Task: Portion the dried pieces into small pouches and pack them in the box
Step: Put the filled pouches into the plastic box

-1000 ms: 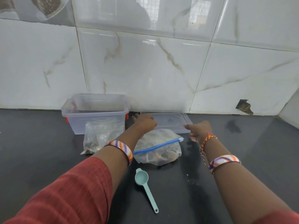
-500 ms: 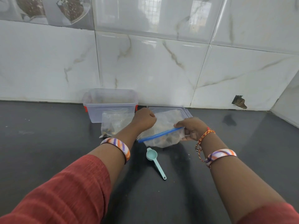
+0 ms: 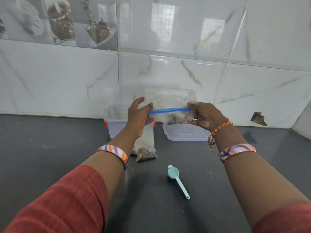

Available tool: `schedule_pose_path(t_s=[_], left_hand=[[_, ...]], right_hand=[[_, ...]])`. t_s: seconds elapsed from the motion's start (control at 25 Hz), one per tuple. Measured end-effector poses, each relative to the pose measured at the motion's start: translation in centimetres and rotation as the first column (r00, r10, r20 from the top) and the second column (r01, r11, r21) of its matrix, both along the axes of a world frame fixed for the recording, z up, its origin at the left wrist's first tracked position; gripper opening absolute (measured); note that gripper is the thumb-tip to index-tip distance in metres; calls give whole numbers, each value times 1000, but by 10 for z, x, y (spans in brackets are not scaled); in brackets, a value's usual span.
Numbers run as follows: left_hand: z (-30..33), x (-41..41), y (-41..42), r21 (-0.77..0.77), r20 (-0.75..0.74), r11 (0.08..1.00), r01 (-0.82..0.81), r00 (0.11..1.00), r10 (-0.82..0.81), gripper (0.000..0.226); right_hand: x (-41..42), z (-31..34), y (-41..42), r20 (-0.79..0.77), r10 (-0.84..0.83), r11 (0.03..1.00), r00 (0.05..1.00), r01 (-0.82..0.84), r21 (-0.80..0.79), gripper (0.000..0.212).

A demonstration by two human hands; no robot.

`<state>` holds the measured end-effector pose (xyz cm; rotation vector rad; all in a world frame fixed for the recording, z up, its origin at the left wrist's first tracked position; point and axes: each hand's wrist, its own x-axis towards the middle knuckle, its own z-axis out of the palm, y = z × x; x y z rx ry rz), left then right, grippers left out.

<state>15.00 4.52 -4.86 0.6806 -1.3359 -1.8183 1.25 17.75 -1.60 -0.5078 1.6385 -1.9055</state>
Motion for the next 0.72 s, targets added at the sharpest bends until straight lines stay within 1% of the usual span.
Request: schedule_pose_path(t_s=[0.04, 0.08, 0.12, 0.16, 0.2, 0.28, 0.32, 0.36, 0.4, 0.44, 0.48, 0.52, 0.56, 0.6, 0.64, 0.72], left_hand=[[7, 4, -13, -10, -10, 998, -64, 998, 64, 42], [12, 7, -25, -56, 16, 988, -141, 990, 142, 42], [17, 10, -38, -123, 56, 969, -213, 974, 221, 41], [20, 14, -52, -194, 96, 945, -265, 953, 287, 40], [21, 17, -64, -249, 135, 925, -287, 936, 326, 36], [18, 22, -89, -331, 236, 910, -248, 912, 335, 25], [13, 23, -99, -398, 323, 899, -185, 889, 326, 19], [7, 22, -107, -480, 453, 874, -73, 833, 318, 13], [1, 20, -112, -540, 594, 839, 69, 737, 322, 10], [-5, 16, -118, -559, 708, 806, 197, 619, 339, 20], [-10, 11, -124, -549, 777, 783, 291, 522, 351, 28], [-11, 7, -129, -535, 814, 766, 356, 460, 355, 31], [-11, 2, -131, -521, 838, 746, 414, 413, 356, 27], [-10, -3, -131, -501, 862, 717, 484, 352, 365, 17], [-9, -8, -131, -482, 876, 683, 549, 292, 384, 13], [-10, -16, -131, -426, 888, 605, 672, 183, 422, 28]], right_hand=[[6, 2, -15, -28, -2, 1000, 1000, 1, -28, 6], [11, 2, -29, -75, -24, 999, 997, 21, -38, 12], [14, 1, -45, -132, -60, 998, 989, 56, -31, 27], [16, -2, -64, -195, -99, 995, 976, 96, -24, 36], [18, -5, -80, -276, -132, 991, 952, 136, -8, 37], [18, -13, -112, -439, -153, 980, 885, 194, 49, 29], [18, -18, -125, -517, -133, 973, 845, 210, 92, 24], [17, -22, -136, -583, -88, 965, 808, 213, 151, 18], [15, -26, -145, -642, -14, 951, 767, 207, 228, 14], [12, -31, -154, -695, 86, 924, 714, 203, 323, 15], [9, -34, -161, -733, 193, 887, 652, 204, 415, 21], [7, -36, -167, -749, 292, 843, 594, 211, 496, 25], [7, -38, -171, -752, 367, 807, 548, 214, 551, 26], [7, -40, -176, -749, 431, 773, 503, 223, 594, 24], [8, -42, -181, -739, 501, 733, 451, 232, 639, 20], [14, -46, -188, -683, 637, 635, 357, 260, 728, 21]])
